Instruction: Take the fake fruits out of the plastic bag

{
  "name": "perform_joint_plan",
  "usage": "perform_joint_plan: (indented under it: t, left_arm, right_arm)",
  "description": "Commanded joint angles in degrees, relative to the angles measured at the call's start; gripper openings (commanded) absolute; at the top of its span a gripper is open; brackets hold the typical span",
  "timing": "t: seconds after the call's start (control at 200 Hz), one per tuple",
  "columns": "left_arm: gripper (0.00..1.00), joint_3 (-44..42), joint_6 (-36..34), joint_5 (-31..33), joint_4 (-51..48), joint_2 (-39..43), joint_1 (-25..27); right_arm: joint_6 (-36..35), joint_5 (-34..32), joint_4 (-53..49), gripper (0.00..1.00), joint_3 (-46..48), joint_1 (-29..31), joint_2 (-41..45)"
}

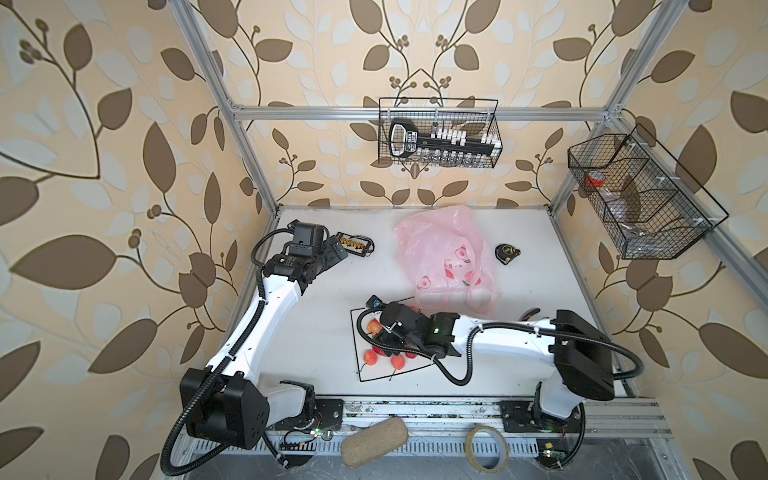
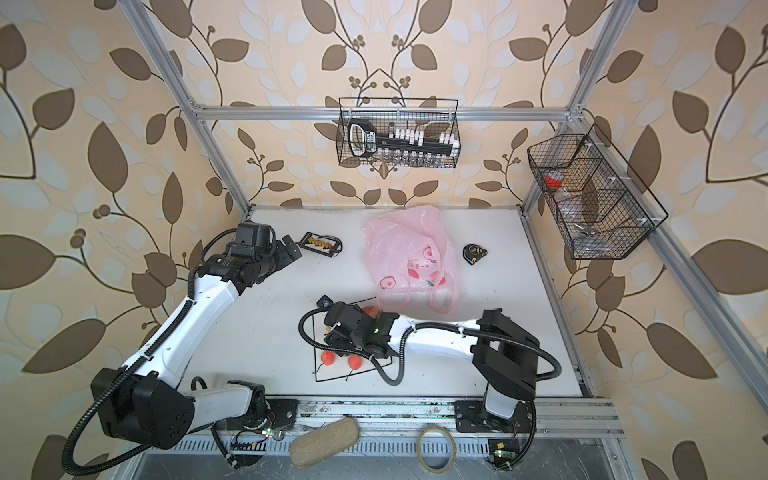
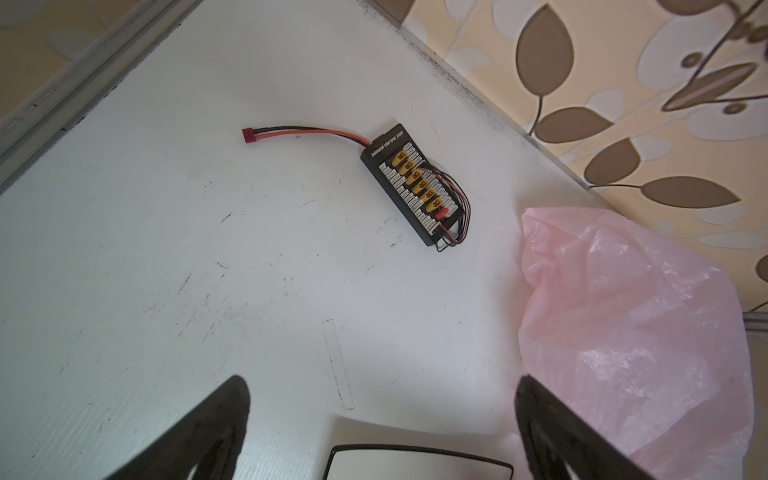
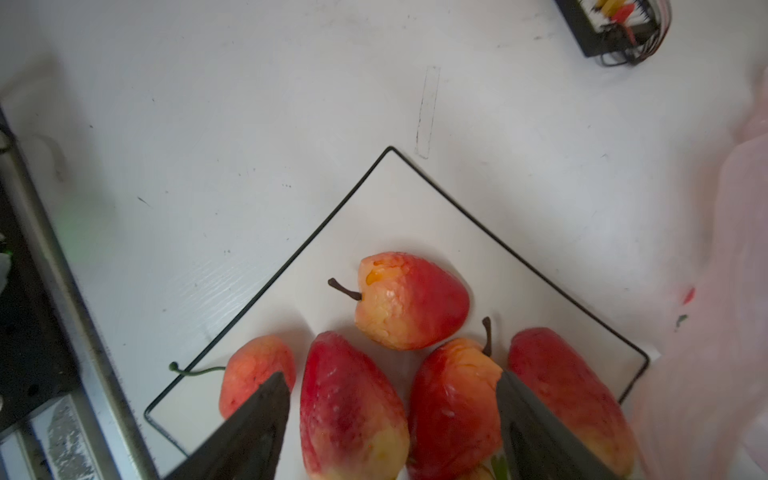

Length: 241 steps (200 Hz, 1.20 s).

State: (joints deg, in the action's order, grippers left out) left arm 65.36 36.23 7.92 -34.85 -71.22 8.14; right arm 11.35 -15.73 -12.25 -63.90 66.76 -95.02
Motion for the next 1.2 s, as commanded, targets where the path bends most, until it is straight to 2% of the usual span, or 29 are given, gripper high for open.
perform_joint_plan:
  t: [0.0, 0.11, 0.21, 0.34, 0.425, 0.5, 0.63, 0.7, 0.835, 0.96, 0.99, 1.045, 1.1, 1.155, 1.2]
  left_arm:
    - [0.99, 0.95, -0.91, 4.98, 1.47, 1.44, -0.82]
    - [0.99, -2.09, -2.28, 9.85, 3.80, 3.54, -0.84]
    - [0.99, -6.08, -5.35, 14.62, 7.94, 5.43, -0.84]
    - [0.99, -12.44, -14.29, 20.18, 15.92, 6.44, -0.84]
    - [0.99, -16.58, -20.63, 21.19, 21.49, 6.29, -0.93]
    - [0.99, -20.58, -25.99, 18.92, 27.41, 6.03, -1.11]
    - [0.99, -25.70, -29.08, 16.66, 35.10, 4.51, -1.63]
    - [0.99, -27.76, -30.18, 15.80, 38.53, 3.08, -1.84]
    - [0.99, -30.86, -31.24, 14.32, 45.24, -0.31, -2.23]
    - [0.99, -34.60, -31.41, 13.61, 53.83, -3.88, -2.41]
    - [0.99, -35.33, -31.37, 13.57, 55.68, -4.64, -2.42]
    - [0.99, -36.59, -31.30, 13.45, 58.69, -6.06, -2.43]
    - [0.99, -37.74, -31.22, 13.42, 61.24, -7.59, -2.43]
    - [0.99, -37.48, -31.74, 13.40, 62.02, -8.83, -2.45]
    - [0.99, -37.01, -32.44, 13.15, 62.46, -9.51, -2.47]
  right_arm:
    - [1.56, -7.55, 1.34, 0.81, 2.14, 0.13, 8.21]
    - [3.16, -15.75, 1.83, 0.84, 6.16, -2.48, 16.56]
    - [4.19, -19.55, 3.44, 0.90, 11.74, -9.86, 24.26]
    - [6.57, -13.33, 4.47, 0.94, 16.89, -29.22, 29.88]
    - [5.82, -12.41, 8.20, 0.95, 20.96, -40.73, 30.84]
    - [2.84, -10.79, 14.95, 0.94, 26.37, -49.63, 30.41]
    - [-1.50, -3.33, 32.50, 0.94, 36.33, -61.99, 27.39]
    - [-2.72, -1.83, 40.65, 0.94, 39.69, -64.21, 24.64]
    - [-5.99, -0.49, 57.36, 0.95, 44.64, -64.70, 19.31]
    - [-5.64, 0.36, 70.23, 0.94, 47.52, -65.70, 11.44]
    - [-6.53, 2.08, 73.99, 0.95, 48.30, -65.82, 10.07]
    - [-6.26, 5.78, 73.91, 0.95, 49.82, -66.90, 10.81]
    - [-5.81, 7.85, 84.67, 0.96, 52.55, -68.37, 7.37]
    - [-5.56, 8.44, 76.15, 0.98, 50.66, -68.43, 9.87]
    - [-5.92, 9.05, 80.31, 0.98, 51.55, -68.59, 8.49]
